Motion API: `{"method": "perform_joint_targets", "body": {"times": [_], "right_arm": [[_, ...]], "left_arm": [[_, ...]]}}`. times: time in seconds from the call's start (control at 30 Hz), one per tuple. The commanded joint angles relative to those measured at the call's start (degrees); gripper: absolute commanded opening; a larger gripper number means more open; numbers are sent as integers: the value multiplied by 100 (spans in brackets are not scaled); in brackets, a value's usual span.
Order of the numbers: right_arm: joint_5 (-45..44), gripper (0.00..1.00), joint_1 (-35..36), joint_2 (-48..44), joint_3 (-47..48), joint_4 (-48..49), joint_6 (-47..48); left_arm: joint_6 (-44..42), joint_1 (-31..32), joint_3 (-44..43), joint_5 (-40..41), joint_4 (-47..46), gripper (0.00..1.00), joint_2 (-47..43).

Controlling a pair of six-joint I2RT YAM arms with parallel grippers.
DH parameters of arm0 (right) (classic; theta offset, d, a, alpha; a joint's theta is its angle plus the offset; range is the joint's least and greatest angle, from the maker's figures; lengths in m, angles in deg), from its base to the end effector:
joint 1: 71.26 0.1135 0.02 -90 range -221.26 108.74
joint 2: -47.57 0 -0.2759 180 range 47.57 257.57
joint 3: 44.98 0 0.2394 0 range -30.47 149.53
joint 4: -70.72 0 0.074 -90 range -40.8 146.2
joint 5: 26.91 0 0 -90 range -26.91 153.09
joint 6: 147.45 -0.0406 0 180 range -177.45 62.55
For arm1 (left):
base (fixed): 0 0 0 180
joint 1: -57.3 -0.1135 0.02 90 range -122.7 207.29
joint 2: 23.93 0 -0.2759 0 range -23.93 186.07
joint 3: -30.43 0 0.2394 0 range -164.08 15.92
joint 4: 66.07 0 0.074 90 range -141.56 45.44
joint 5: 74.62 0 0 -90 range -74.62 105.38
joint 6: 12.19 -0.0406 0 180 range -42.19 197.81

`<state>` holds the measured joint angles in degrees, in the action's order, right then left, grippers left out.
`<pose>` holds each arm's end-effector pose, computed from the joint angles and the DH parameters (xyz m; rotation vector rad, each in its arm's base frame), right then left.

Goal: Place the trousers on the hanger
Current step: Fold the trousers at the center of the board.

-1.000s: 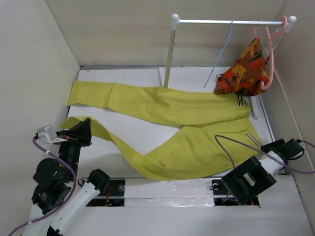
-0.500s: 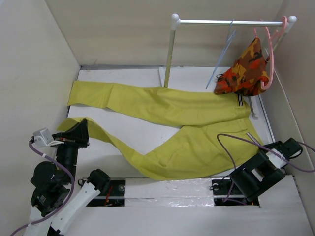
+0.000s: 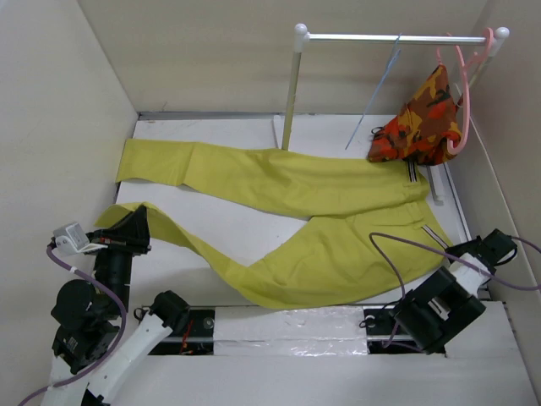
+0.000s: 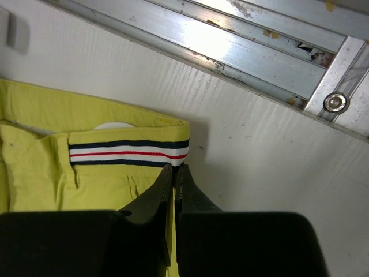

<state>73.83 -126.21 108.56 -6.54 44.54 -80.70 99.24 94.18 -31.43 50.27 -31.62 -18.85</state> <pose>0.1110 -0.1450 0.1774 1.4479 1.9163 -0.0298 -0.0056 0.0332 0.3790 -0.3799 1.2128 -0.5205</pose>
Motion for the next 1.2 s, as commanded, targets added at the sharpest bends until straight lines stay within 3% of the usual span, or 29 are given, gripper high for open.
{"method": "perform_joint_targets", "body": {"times": [0.0, 0.1, 0.2, 0.27, 0.33, 0.43, 0.67, 0.8, 0.87, 0.97, 1.17], "right_arm": [[-511, 0, 55, -665, 252, -221, 521], [-757, 0, 55, -1842, 682, -942, 926], [-942, 0, 737, -2740, 948, -1610, 831], [-908, 0, 741, -3423, 982, -1830, 786], [-1047, 0, 1055, -3638, 1350, -2321, 830], [-1951, 0, 1521, -3665, 2097, -2806, 944], [-2147, 0, 1655, -3471, 2038, -2150, 1085], [-1103, 0, 1655, -2937, 1687, -1130, 682], [-628, 0, 1865, -2184, 1519, -534, 410], [-1046, 0, 2594, -1383, 1677, -128, 295], [-1477, 0, 3491, -502, 2238, 603, -101]], "left_arm": [[-78, -32, -99, 123, -272, 0, 115], [-60, -32, -221, 254, -219, 0, 309], [1, 38, -458, 561, -131, 0, 528], [-51, 239, -573, 955, -131, 0, 590], [-69, 433, -809, 1325, -61, 0, 730], [54, 802, -1004, 1888, -25, 0, 836], [142, 1048, -609, 3425, 9, 0, 775], [72, 1216, -275, 3823, -323, 0, 889], [133, 1216, -396, 3893, -272, 0, 1344], [272, 1216, -695, 4287, -115, 0, 2232], [-674, 1216, -634, 4632, -1519, 0, 3393]]}}
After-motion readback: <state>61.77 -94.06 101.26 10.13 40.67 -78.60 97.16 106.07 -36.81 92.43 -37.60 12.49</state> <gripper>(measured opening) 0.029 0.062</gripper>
